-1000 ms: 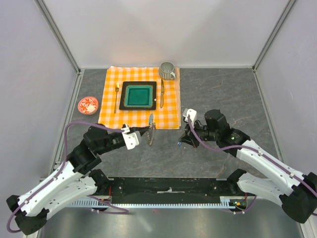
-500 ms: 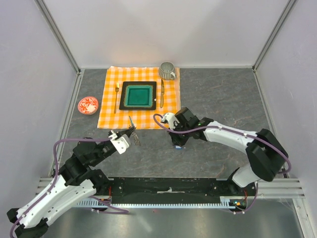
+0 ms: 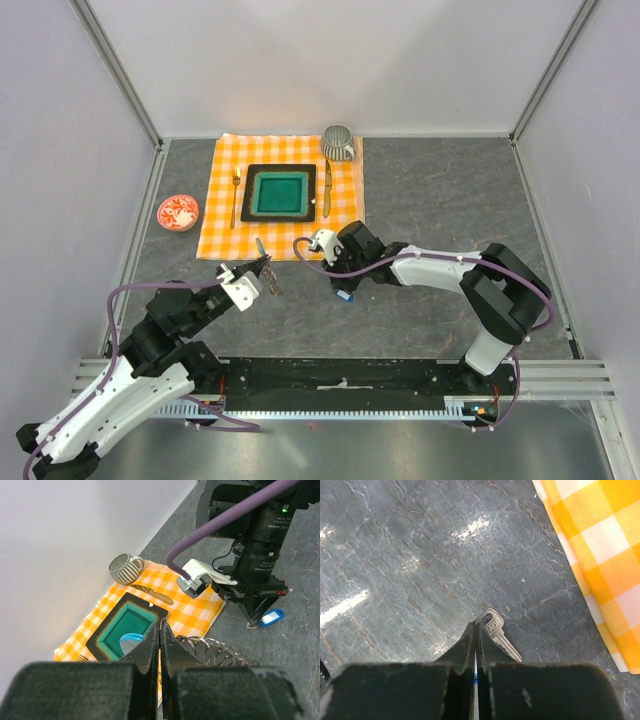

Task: Put the keys on the keyring

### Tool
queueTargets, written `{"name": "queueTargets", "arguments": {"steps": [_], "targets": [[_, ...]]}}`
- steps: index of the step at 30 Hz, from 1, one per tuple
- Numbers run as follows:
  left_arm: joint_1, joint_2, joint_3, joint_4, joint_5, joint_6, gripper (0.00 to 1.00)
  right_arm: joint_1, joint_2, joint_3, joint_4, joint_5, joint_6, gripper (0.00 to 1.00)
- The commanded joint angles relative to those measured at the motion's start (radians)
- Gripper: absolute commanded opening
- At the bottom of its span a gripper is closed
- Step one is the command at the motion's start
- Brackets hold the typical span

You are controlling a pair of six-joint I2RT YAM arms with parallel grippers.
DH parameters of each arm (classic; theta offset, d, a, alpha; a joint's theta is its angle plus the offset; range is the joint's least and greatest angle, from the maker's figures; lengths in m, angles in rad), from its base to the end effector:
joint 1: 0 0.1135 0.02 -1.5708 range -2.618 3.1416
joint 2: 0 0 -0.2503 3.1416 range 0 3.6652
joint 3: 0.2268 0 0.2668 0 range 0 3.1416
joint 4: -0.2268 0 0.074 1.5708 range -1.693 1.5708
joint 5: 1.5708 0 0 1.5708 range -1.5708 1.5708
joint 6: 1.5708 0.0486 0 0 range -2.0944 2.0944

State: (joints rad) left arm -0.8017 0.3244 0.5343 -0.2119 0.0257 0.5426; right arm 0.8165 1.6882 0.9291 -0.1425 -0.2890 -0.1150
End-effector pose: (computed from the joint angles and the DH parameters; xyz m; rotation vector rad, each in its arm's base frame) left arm 0.1014 -0.1066 0.3059 0.9978 1.2214 -0.2234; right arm 0.2323 0.2675 0.1321 -1.2524 2.2064 0.6489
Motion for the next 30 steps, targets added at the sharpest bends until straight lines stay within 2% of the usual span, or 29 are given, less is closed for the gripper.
{"name": "queueTargets", "arguments": {"steps": [1, 8, 12, 24, 28, 30], "targets": [[0.009, -0.005, 0.004, 0.080, -0.009, -0.015, 0.02, 0.006, -0.008, -0.050, 0.129, 0.002, -0.025, 0.00], [0.016, 0.007, 0.004, 0.085, 0.006, -0.020, 0.02, 0.012, -0.005, -0.093, 0.133, 0.024, -0.008, 0.00], [0.021, 0.011, 0.003, 0.088, 0.013, -0.020, 0.02, 0.016, -0.024, -0.107, 0.133, 0.039, 0.008, 0.04], [0.029, 0.011, 0.001, 0.089, 0.025, -0.026, 0.02, 0.018, -0.116, -0.062, 0.093, 0.060, 0.075, 0.30], [0.030, 0.007, 0.003, 0.089, 0.025, -0.027, 0.02, 0.018, -0.150, 0.006, -0.023, 0.102, 0.101, 0.47], [0.033, 0.002, 0.003, 0.089, 0.025, -0.029, 0.02, 0.018, -0.148, 0.057, -0.087, 0.126, 0.106, 0.51]]}}
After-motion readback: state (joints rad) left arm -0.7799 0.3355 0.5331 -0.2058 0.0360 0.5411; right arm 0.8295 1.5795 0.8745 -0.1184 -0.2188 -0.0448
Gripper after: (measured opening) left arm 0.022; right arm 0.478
